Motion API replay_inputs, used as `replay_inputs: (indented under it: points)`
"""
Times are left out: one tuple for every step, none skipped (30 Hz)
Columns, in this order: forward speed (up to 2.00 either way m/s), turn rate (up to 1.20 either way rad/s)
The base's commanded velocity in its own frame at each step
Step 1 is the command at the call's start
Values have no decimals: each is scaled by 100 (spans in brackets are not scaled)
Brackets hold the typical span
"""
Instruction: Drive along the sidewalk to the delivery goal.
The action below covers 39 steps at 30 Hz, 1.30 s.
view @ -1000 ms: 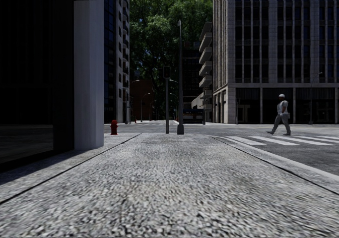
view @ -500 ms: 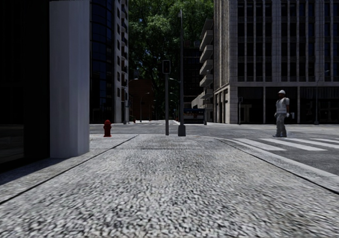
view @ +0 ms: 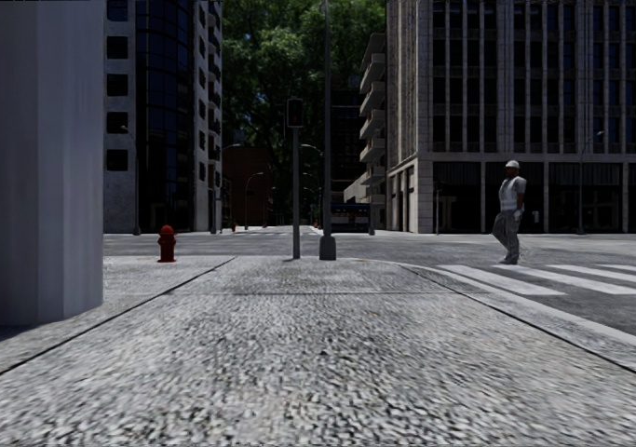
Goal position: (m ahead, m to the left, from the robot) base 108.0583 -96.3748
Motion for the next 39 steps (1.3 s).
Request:
replay_inputs:
  points:
    - [200, -42]
    - [200, -43]
    - [200, -43]
    - [200, -43]
    - [200, -44]
    - [200, -44]
    - [200, -44]
    - [200, -44]
    - [200, -45]
    - [200, -45]
    - [200, -45]
    - [200, -45]
    - [200, -45]
    - [200, -45]
    - [200, -45]
    - [200, -45]
    - [200, -45]
    - [200, -45]
    - [200, -45]
    - [200, -45]
    - [200, -45]
    - [200, -45]
    - [200, -45]
    - [200, -45]
    - [200, -45]
    - [200, -45]
    - [200, -45]
    - [200, -45]
    - [200, -45]
    - [200, -45]
    - [200, -45]
    - [200, -45]
    - [200, -45]
    - [200, -45]
    - [200, -45]
    - [200, -45]
    - [200, -45]
    - [200, -45]
    - [200, -45]
